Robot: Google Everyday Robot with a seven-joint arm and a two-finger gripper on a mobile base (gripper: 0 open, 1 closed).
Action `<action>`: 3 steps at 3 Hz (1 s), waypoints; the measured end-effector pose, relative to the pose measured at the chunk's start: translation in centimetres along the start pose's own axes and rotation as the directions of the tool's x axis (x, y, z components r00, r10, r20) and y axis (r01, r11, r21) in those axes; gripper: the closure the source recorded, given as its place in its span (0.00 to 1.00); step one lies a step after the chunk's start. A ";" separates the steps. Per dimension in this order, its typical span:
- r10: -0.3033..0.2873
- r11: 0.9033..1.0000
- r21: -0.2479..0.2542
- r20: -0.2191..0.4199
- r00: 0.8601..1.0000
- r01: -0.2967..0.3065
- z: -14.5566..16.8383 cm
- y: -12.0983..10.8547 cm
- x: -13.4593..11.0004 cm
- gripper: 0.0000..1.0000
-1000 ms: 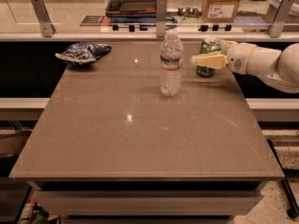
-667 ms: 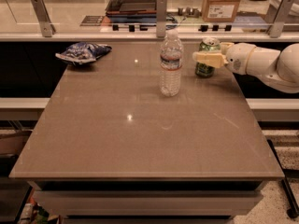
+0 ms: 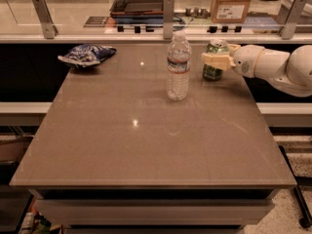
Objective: Move green can near blue chip bag
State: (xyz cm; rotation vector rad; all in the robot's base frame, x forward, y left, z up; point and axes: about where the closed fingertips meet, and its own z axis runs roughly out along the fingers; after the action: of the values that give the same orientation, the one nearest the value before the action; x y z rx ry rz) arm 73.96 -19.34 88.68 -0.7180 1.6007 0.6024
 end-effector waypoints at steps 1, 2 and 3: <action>0.000 1.000 -0.004 0.000 1.000 0.000 0.3 0.2 0.0 1.00; 0.001 1.000 0.016 -0.008 1.000 0.000 0.1 0.0 -1.4 1.00; -0.007 0.998 0.060 -0.031 1.000 0.009 -0.4 0.2 -3.9 1.00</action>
Offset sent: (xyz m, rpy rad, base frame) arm 0.0029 -0.0047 0.0358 -0.0211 0.0076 -0.0566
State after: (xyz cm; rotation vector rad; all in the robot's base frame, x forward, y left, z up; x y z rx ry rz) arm 73.85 -19.04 92.55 -0.6919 1.6362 0.5375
